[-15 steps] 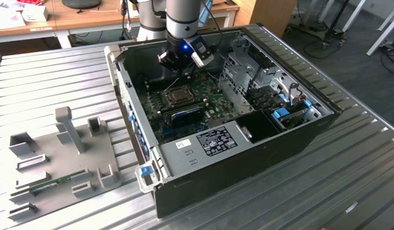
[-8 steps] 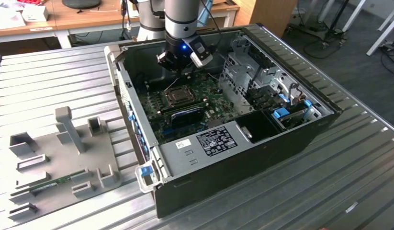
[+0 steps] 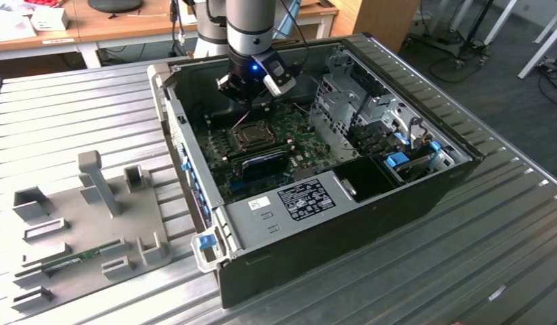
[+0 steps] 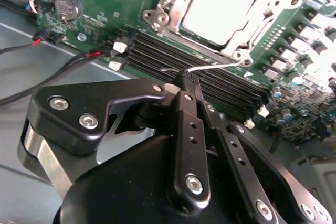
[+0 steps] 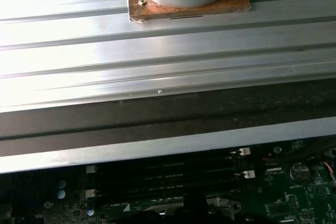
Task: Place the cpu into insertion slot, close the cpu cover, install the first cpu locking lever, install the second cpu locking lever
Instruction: 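Install the first cpu locking lever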
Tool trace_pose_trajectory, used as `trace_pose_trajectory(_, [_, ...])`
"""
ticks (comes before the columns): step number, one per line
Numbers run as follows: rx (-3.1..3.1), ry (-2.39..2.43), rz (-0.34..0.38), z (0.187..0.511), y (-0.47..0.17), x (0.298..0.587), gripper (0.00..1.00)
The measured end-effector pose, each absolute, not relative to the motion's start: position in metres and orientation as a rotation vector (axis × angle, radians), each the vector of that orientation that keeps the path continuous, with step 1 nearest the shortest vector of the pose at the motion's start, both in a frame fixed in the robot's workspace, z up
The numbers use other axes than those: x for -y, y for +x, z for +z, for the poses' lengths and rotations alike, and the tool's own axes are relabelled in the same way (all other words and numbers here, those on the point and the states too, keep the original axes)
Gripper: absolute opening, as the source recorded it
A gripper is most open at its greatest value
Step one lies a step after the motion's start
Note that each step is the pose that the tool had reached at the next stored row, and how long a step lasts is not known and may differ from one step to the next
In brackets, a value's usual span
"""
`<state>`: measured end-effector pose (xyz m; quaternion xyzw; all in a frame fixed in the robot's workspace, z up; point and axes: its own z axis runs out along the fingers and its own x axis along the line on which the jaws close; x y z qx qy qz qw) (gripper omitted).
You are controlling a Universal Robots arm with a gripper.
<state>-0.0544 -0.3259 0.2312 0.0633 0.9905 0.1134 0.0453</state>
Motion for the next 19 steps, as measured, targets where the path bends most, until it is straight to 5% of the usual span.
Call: trace_pose_trajectory(19, [-3.023,0.193,0.347,0.2216,-0.0646,0.3259,0.10])
